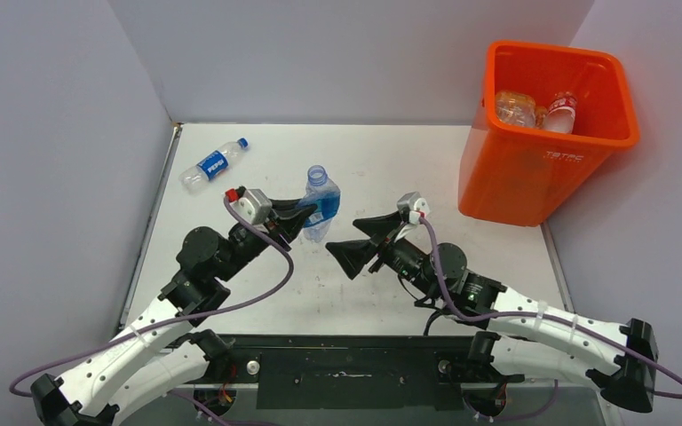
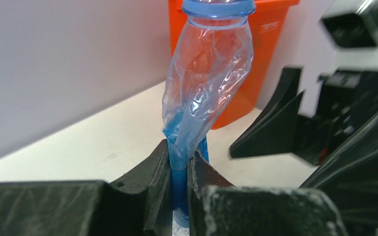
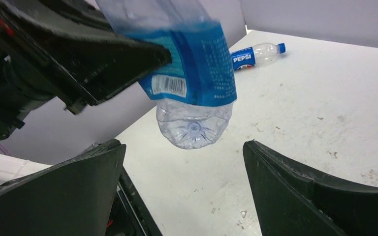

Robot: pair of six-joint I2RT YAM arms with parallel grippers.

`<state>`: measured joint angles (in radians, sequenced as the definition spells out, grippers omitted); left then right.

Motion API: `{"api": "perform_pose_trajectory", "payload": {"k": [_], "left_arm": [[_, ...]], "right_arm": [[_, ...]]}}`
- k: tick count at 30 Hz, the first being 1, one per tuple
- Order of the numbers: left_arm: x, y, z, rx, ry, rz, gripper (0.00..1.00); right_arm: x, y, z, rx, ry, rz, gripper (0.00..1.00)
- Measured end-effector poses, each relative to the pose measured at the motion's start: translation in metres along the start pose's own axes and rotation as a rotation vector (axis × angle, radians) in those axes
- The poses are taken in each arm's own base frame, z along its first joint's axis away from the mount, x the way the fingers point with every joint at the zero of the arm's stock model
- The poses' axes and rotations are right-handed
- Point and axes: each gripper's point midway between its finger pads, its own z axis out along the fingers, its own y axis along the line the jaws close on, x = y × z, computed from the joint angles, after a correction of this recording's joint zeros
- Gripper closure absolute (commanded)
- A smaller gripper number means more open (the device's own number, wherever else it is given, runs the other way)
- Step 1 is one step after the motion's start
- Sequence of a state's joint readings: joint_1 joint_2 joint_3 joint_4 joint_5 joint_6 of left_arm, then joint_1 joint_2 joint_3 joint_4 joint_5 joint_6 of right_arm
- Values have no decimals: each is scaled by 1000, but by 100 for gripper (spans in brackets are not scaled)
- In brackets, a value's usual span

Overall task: Put the plastic bottles in the bin
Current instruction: Pick up the plastic bottle at the center of the board, then place the plastic bottle in the trash bin.

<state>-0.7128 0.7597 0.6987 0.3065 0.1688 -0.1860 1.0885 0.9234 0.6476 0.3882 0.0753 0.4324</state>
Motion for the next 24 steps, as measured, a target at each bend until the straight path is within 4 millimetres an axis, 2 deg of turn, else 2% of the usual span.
{"api": "perform_pose_trajectory", "payload": {"k": [4,9,12,14,18,24], "left_arm": [[5,15,-5,-73,33,204,100],[13,40,-8,-173,88,368,100],[13,46,-12,-208,89,414,100],[16,50,-18,-228,76,427,100],[31,53,-28,-238,81,432,100],[39,53,-28,-234,91,415,100]], "right_arm": [[-36,4,-11,31,-27,-29,7],[-95,12,-22,70,-94,-59,9],[-121,15,-20,101,-119,-72,12],[-130,13,-15,134,-128,-84,13],[-128,6,3,191,-112,-110,13],[-82,-2,43,216,4,-152,15]]}}
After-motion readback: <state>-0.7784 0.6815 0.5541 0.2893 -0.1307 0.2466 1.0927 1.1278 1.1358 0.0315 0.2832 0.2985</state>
